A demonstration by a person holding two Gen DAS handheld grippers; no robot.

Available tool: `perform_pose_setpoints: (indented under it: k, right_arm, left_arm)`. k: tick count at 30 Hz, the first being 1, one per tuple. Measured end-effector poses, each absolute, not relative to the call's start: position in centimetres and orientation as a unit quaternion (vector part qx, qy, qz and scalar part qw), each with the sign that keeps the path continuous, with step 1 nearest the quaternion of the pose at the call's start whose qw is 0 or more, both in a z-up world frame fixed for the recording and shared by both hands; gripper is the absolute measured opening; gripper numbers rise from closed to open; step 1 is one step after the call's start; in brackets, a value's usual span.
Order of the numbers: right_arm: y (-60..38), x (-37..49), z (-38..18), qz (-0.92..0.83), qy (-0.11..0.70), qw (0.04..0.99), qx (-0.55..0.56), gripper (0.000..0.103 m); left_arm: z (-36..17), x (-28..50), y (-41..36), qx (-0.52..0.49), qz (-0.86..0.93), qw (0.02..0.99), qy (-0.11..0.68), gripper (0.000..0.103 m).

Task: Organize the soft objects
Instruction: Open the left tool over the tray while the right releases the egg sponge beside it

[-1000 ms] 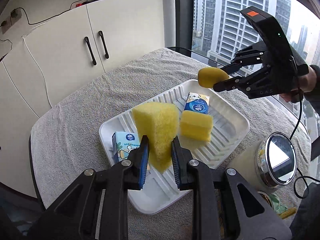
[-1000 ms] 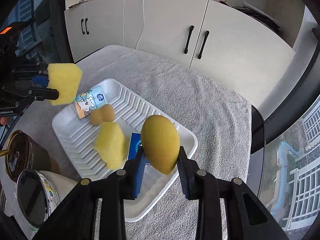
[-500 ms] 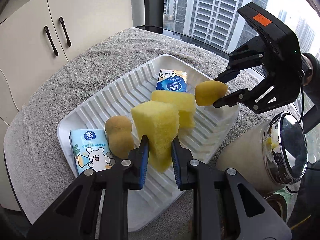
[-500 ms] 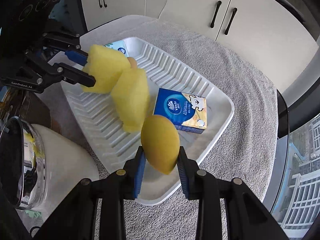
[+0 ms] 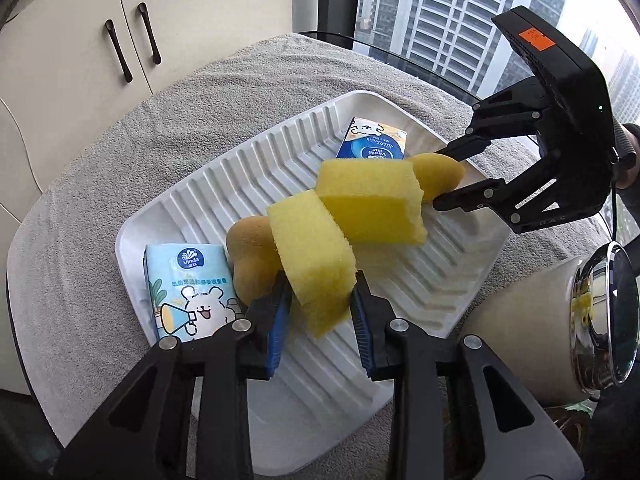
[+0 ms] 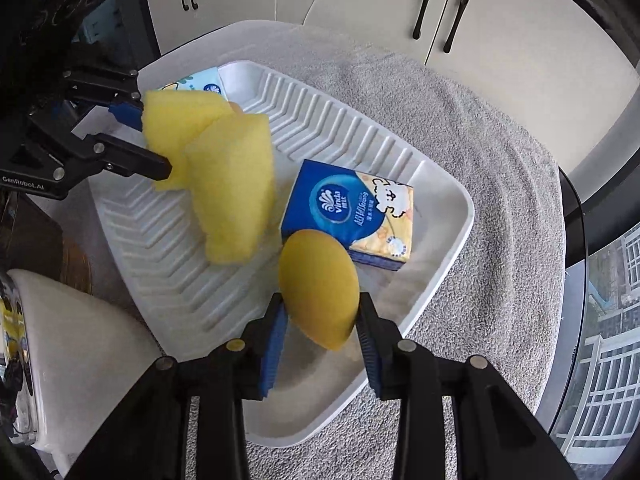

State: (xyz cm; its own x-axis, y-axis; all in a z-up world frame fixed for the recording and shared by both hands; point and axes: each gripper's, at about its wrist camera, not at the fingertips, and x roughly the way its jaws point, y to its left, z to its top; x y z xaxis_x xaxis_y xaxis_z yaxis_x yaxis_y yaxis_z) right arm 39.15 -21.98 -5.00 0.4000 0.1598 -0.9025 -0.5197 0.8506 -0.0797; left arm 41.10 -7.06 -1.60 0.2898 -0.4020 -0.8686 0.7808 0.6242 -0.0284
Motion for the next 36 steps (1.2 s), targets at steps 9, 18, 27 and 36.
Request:
perform_pose_setpoints:
  k: [9, 18, 27, 36]
  right_arm:
    - [-21.6, 40.0, -4.9, 0.197, 0.502, 0.823, -0.178, 0.046]
    - [-21.1, 42.1, -5.2, 0.191, 0.493, 0.828, -0.186, 0.053]
    - [-21.3, 41.8, -4.0, 0.196, 0.486, 0.831, -0.186, 0.072]
    - [-23.2, 39.3, -0.4, 0.182, 0.453, 0.856, -0.173, 0.078]
  left_arm:
    - [-1.8, 41.3, -6.1, 0.193, -0.37, 0.784, 0.46, 0.06]
    - [-1.8, 41.7, -3.8, 0.152, -0.358, 0.797, 0.462, 0.06]
    - [-0.4, 40.8, -2.4, 0.119, -0.353, 0.814, 0.445, 0.066]
    - [2.4, 40.3, 1.4, 0.053, -0.336, 0.847, 0.409, 0.088]
